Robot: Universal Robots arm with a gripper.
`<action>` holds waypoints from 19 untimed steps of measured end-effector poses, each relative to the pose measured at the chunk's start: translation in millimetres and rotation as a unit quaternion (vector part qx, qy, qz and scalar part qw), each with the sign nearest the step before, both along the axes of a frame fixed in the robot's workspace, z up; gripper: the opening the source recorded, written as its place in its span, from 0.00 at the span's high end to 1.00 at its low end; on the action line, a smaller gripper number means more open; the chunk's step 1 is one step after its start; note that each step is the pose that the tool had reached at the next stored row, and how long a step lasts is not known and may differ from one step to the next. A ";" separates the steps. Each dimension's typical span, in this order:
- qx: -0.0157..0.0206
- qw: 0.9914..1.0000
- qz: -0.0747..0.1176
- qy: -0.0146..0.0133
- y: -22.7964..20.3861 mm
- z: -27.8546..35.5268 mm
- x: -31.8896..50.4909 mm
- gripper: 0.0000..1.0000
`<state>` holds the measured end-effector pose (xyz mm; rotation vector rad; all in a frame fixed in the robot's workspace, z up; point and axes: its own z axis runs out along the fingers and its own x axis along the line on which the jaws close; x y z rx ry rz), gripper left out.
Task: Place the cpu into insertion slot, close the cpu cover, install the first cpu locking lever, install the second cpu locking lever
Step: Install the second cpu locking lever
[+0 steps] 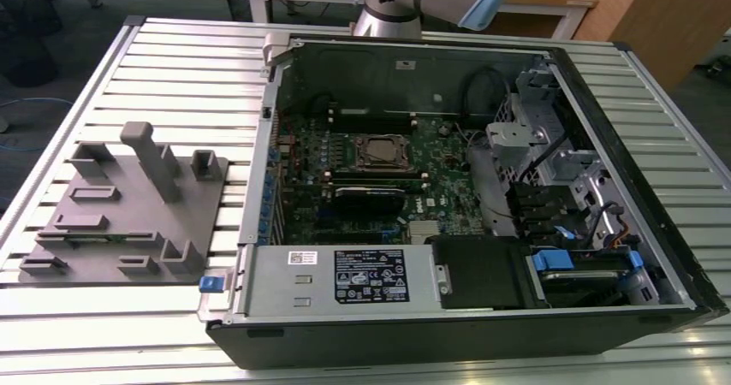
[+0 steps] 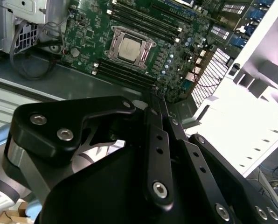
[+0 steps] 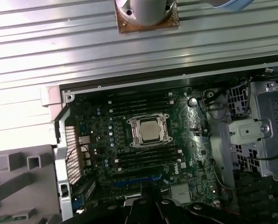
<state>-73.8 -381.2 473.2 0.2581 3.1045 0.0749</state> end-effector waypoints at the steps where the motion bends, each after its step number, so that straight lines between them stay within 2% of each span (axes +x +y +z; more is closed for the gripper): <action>1: 0.000 1.000 0.000 0.000 0.0 -1.8 0.0 0.89; 19: 0.000 1.000 0.000 0.000 0.0 -34.5 0.0 0.89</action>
